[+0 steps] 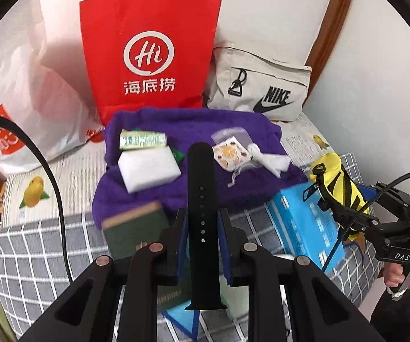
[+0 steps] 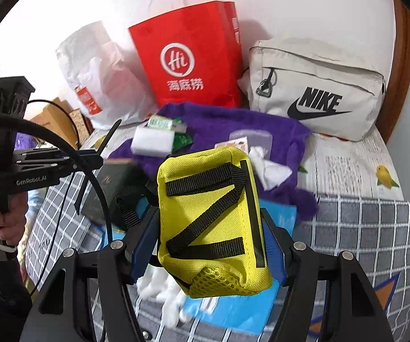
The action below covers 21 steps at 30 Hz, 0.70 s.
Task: Organize soft objects
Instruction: 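Carry the black strap and yellow pouch over the purple towel with both tools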
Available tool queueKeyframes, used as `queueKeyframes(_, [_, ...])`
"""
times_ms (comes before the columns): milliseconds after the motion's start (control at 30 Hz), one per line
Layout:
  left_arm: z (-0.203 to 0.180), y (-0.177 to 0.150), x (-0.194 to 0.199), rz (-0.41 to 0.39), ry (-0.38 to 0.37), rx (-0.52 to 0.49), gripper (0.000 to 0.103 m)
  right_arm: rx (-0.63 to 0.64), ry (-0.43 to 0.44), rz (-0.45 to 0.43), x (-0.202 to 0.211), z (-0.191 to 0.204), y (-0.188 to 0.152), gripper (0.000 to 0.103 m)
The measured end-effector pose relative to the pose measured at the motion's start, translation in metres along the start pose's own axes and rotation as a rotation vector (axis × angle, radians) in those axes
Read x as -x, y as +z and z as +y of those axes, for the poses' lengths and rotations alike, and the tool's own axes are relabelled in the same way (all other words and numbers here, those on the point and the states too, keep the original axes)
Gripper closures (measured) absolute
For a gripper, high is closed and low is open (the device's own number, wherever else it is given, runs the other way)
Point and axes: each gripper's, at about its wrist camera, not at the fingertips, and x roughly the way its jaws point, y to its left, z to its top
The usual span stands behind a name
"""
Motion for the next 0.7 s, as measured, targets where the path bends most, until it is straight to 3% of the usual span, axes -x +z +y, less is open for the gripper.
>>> queueKeyframes(367, [0.009, 0.052, -0.041, -0.003, -0.039, 0.025, 0.083, -0.048, -0.018, 0.000, -0.049, -0.020, 0.052, 0.037])
queueKeyframes(700, [0.023, 0.086, -0.087, 0.025, -0.050, 0.075, 0.083, -0.057, -0.009, 0.071, -0.106, -0.032, 0.080, 0.037])
